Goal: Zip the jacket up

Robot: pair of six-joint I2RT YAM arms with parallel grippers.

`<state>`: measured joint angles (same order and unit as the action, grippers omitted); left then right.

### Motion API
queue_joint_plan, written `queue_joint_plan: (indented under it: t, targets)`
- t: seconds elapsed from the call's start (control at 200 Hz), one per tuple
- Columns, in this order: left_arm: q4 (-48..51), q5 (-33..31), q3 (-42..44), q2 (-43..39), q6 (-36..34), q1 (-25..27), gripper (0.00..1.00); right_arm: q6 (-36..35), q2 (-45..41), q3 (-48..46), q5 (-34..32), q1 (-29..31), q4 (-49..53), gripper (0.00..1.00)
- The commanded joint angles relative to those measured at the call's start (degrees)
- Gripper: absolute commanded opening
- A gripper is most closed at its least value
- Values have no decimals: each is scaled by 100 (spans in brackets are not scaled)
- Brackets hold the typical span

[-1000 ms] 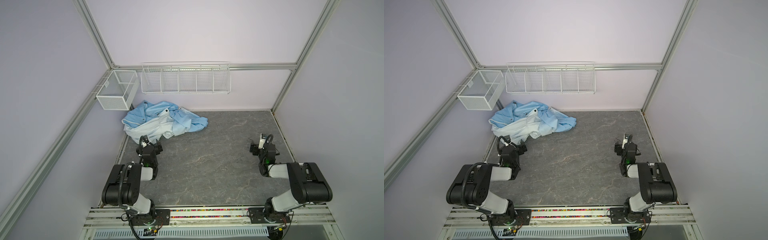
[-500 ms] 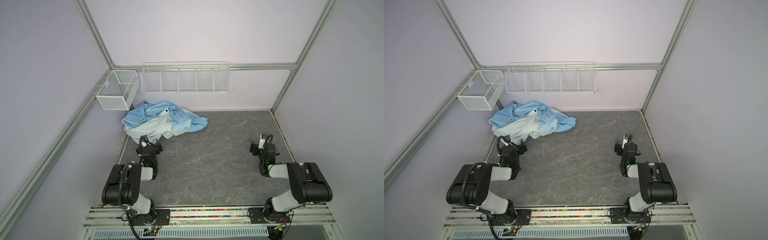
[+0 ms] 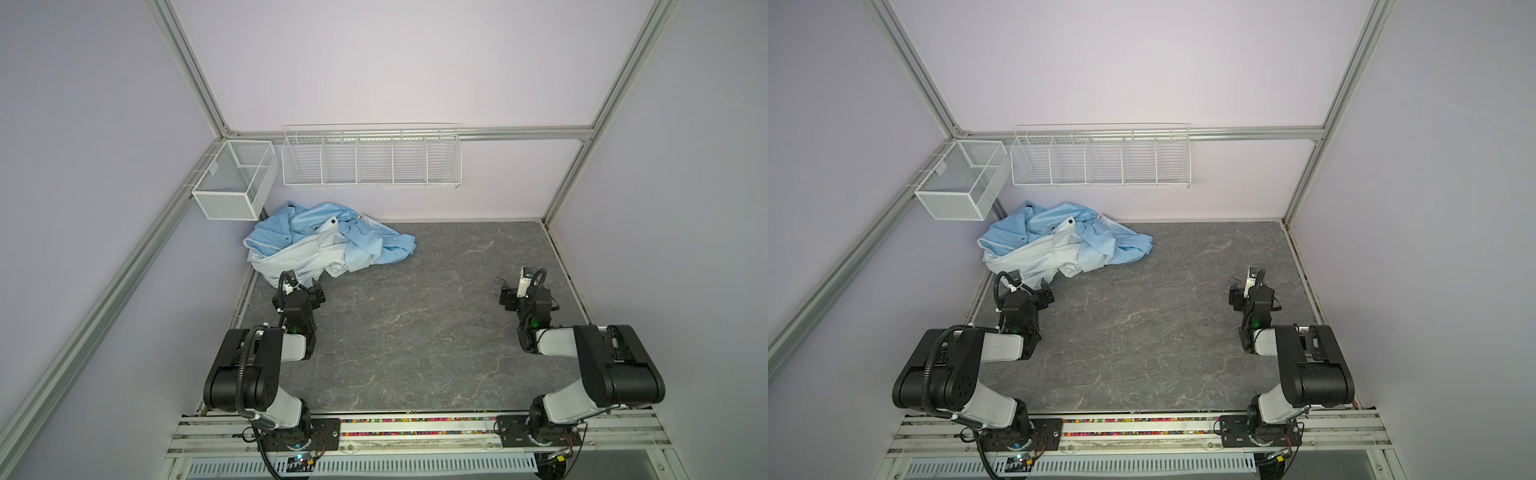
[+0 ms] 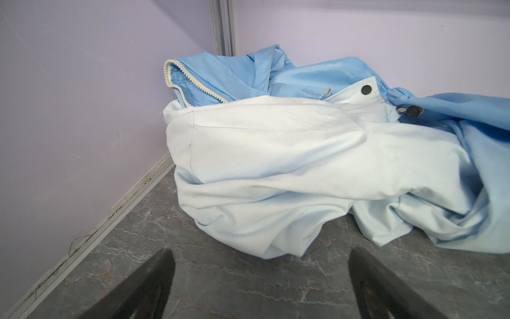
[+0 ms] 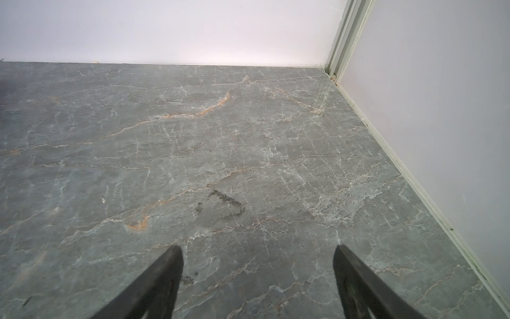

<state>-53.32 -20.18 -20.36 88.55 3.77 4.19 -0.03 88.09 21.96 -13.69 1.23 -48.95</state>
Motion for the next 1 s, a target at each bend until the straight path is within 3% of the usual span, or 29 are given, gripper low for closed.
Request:
queue_joint_plan:
  t: [0.0, 0.195, 0.24, 0.3, 0.35, 0.41, 0.525, 0.625, 0.715, 0.86, 1.0]
  targets:
    - [-117, -83, -107, 65, -118, 2, 99, -23, -56, -42, -13, 8, -141, 88]
    - [-128, -95, -111, 35, -137, -3, 99, 51, -149, -19, -148, -20, -90, 89]
    - [210, -140, -205, -169, -93, -2, 99, 103, -432, 148, -148, -57, 513, 89]
    - [1272, -352, -569, -527, 37, -5, 99, 291, -767, 872, -141, -183, 2303, 89]
    - [2175, -590, -889, -778, 270, -5, 99, 575, -811, 1321, 96, -406, 3163, 89]
    - [2852, -616, -1084, -1101, 438, 1, 99, 637, -1046, 1463, 411, -606, 3510, 89]
    - [3321, -159, -1126, -1961, 462, 4, 99, 768, -2066, 1433, 284, -685, 3699, 89]
    - [3694, -126, -1236, -2828, 1179, 3, 99, 1278, -2784, 1896, -3, -711, 4470, 89]
    - [4392, -368, -1617, -3407, 1997, -5, 99, 2007, -3001, 2774, -525, -769, 5979, 89]
    - [4759, -188, -1986, -3798, 2592, -46, 99, 1897, -2618, 4186, 231, -870, 7605, 89]
    - [4623, 631, -2009, -3825, 3609, -623, 99, 2480, -2407, 4546, 463, -1072, 8111, 89]
